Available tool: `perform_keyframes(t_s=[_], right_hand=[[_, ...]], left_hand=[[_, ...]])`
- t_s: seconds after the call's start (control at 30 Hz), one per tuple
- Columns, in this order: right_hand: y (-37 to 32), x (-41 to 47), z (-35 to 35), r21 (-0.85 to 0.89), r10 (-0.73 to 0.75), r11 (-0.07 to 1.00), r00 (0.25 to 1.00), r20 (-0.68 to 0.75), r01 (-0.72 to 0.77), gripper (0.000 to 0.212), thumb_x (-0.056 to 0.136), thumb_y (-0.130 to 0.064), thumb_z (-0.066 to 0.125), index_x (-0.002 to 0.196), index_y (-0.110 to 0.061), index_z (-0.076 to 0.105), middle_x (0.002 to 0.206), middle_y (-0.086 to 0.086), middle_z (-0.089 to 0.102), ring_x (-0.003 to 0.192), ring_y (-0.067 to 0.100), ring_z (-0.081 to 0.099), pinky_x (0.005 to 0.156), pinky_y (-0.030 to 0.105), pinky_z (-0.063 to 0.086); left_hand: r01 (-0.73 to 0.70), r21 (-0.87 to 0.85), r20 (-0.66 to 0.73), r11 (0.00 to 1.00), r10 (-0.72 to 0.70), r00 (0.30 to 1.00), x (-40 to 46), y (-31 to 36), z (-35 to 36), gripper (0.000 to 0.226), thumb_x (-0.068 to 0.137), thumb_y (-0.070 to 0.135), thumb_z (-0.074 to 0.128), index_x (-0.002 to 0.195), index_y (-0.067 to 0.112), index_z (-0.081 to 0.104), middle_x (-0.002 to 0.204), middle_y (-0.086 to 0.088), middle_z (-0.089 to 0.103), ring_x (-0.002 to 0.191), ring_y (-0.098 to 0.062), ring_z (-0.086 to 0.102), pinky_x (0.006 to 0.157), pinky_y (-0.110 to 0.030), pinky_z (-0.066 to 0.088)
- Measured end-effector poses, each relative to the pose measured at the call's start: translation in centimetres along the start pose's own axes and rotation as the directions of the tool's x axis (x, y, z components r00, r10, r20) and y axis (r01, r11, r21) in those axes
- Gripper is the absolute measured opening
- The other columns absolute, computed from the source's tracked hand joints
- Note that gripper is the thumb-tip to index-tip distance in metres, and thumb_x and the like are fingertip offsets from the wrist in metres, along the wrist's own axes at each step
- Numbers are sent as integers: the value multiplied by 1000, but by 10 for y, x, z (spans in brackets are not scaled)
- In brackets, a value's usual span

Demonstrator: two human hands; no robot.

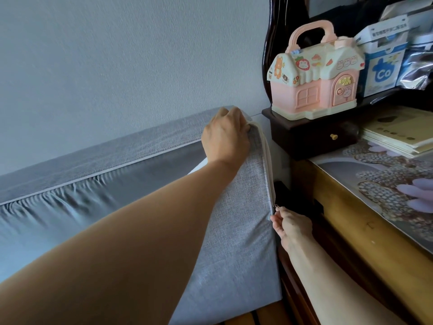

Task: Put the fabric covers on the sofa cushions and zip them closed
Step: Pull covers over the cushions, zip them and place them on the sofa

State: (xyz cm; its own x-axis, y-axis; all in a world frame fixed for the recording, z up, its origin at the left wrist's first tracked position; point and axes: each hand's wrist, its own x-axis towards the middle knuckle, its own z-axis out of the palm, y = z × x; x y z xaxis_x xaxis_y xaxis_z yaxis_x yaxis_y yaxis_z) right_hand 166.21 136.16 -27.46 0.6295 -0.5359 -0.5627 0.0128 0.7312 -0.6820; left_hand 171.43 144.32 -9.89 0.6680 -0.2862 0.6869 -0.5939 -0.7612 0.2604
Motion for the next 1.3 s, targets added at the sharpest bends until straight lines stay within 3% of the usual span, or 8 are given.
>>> perform_keyframes(t_s=[0.33,0.43,0.57,0.7,0.83,0.97,1.1,1.3], right_hand=[[-43,-29,37,-38,-158,986,983,90,161,27,96,-5,48,71,-8,57,63,4,51,40,5,52,52,18,42],[-70,-46,54,-60,-200,976,969,143,210,25,96,-6,48,73,-8,58,64,3,52,50,10,52,58,20,45],[-110,-66,79,-66,-254,959,936,244,277,29,92,-2,49,64,-8,50,55,3,49,42,7,48,48,19,45],[-127,-75,91,-332,-352,836,891,286,437,36,90,-22,56,54,-17,58,41,-7,53,53,15,52,69,36,48],[-130,-79,89,-313,-367,835,882,294,452,33,93,-14,55,61,-12,55,44,-3,50,48,12,46,59,28,44],[-130,-83,96,-368,-391,801,878,277,473,32,93,-14,55,61,-14,55,42,-4,50,46,14,44,51,26,38],[-127,-89,107,-529,-503,599,797,336,601,22,89,-21,56,69,-15,63,59,1,56,57,20,52,60,36,48],[-108,-111,119,-665,-471,349,737,485,661,20,92,-23,56,78,-12,65,70,6,61,73,28,62,73,39,51]], left_hand=[[37,-16,41,999,-36,999,3,1,-5,14,89,22,58,83,9,61,93,-6,60,79,-27,56,64,-30,31],[68,-43,64,997,-65,996,4,2,-8,14,88,20,59,80,9,60,90,-7,60,76,-27,55,63,-29,31],[79,-107,134,991,-64,989,7,1,-16,14,84,19,63,74,9,60,85,-8,60,74,-28,55,65,-33,39],[61,-157,198,986,-29,980,10,-2,-23,18,78,20,71,72,7,61,80,-5,58,69,-25,54,60,-32,42],[-41,-77,293,996,62,954,1,-15,-37,20,68,9,70,85,11,60,96,-2,56,81,-24,55,55,-26,33],[63,66,262,996,-78,962,-1,-38,-64,9,79,20,67,88,18,67,98,3,58,87,-20,55,59,-27,34],[58,108,311,992,-89,946,9,-35,-68,13,88,19,60,89,11,70,95,-3,63,84,-22,58,70,-29,44],[-26,45,309,999,11,951,-5,-44,-74,13,84,15,59,97,14,62,107,-3,54,97,-23,52,62,-29,34]])
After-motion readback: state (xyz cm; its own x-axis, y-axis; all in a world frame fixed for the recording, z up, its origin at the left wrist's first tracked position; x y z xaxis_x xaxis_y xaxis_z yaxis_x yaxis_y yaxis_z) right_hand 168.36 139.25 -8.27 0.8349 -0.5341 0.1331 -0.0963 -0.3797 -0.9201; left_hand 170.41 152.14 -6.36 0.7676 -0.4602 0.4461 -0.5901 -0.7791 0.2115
